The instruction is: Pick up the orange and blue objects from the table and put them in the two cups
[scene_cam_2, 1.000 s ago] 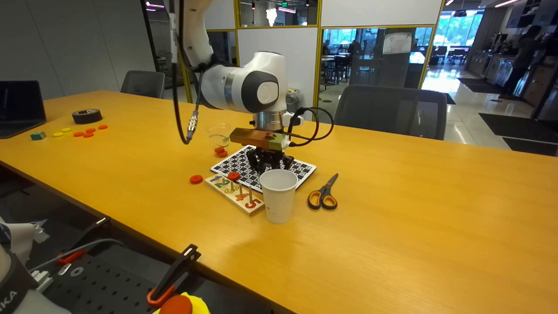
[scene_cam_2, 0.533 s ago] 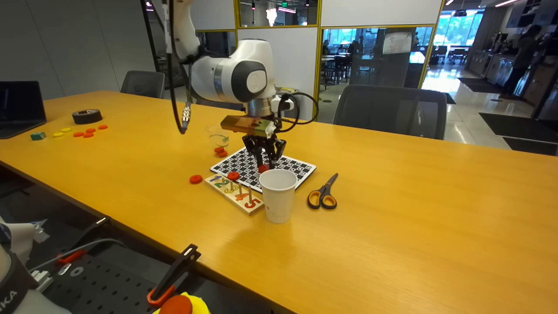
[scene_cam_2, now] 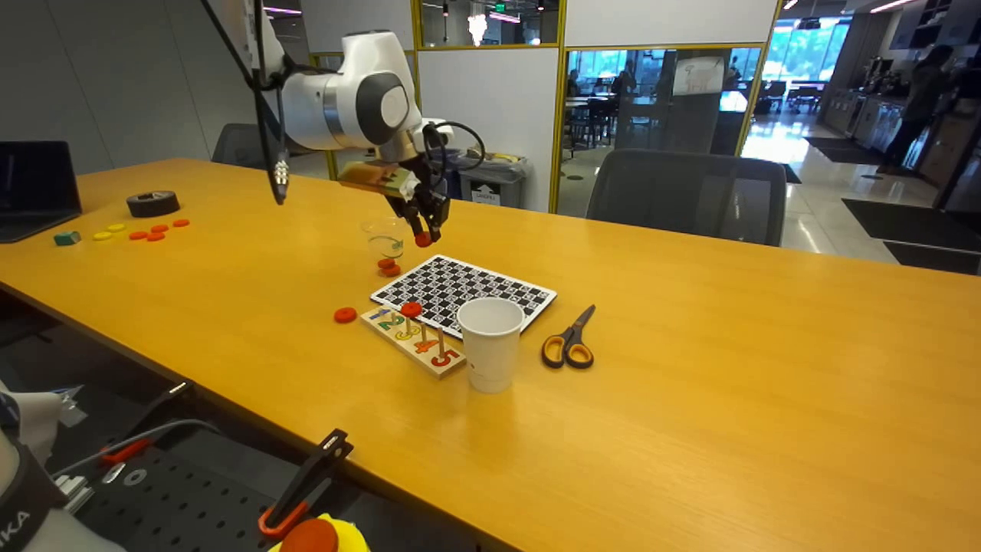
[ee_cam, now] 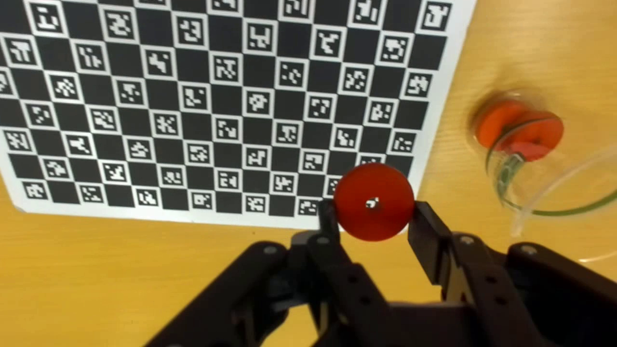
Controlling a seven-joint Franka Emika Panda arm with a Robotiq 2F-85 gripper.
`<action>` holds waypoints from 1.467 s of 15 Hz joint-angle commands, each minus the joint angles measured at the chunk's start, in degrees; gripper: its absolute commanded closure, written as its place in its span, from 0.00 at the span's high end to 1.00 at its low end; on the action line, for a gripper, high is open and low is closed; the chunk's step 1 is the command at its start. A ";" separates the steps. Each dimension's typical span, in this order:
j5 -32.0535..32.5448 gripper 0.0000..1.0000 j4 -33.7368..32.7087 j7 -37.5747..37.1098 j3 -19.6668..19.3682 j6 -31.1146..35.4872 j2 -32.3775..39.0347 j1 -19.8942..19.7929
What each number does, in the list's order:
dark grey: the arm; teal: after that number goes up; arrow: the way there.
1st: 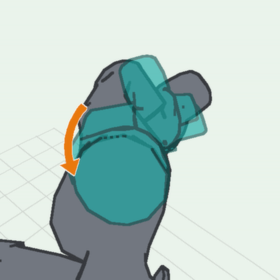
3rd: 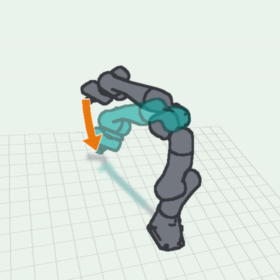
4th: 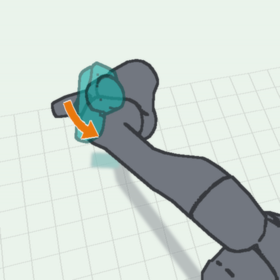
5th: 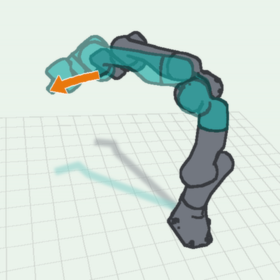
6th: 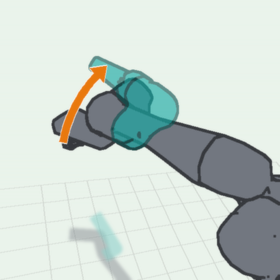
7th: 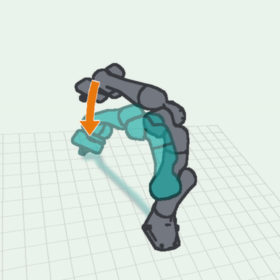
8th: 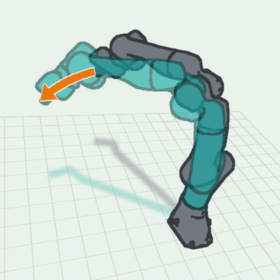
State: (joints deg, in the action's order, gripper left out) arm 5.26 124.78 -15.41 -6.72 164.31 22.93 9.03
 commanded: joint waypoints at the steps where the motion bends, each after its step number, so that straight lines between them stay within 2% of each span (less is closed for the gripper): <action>1: 5.44 0.18 -1.92 -8.50 -5.56 1.83 -0.08 7.41; 3: 8.12 0.18 -2.86 -12.14 -8.01 1.31 -0.22 10.48; 6: 9.60 0.18 -3.75 -14.07 -8.45 0.86 -0.23 12.48; 11: 4.42 0.18 -4.37 -8.11 -0.90 -1.40 -0.19 8.44; 14: 2.25 0.18 -4.82 -6.37 1.84 -2.34 0.18 6.80; 15: 2.02 0.27 -5.09 -6.40 2.05 -2.74 0.37 6.71; 16: 1.64 0.66 -5.27 -6.22 2.43 -3.19 0.42 6.40; 17: 1.28 0.67 -5.44 -6.03 2.71 -3.62 0.49 6.12; 18: 1.32 0.73 -5.48 -6.21 2.64 -4.01 0.45 6.10; 21: 2.75 0.95 -4.92 -7.62 1.31 -5.18 -0.37 6.71; 22: 3.54 1.00 -3.86 -8.07 0.56 -5.55 -1.42 7.02</action>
State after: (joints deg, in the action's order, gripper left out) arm 7.92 120.65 -23.28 -5.29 160.69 23.22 15.89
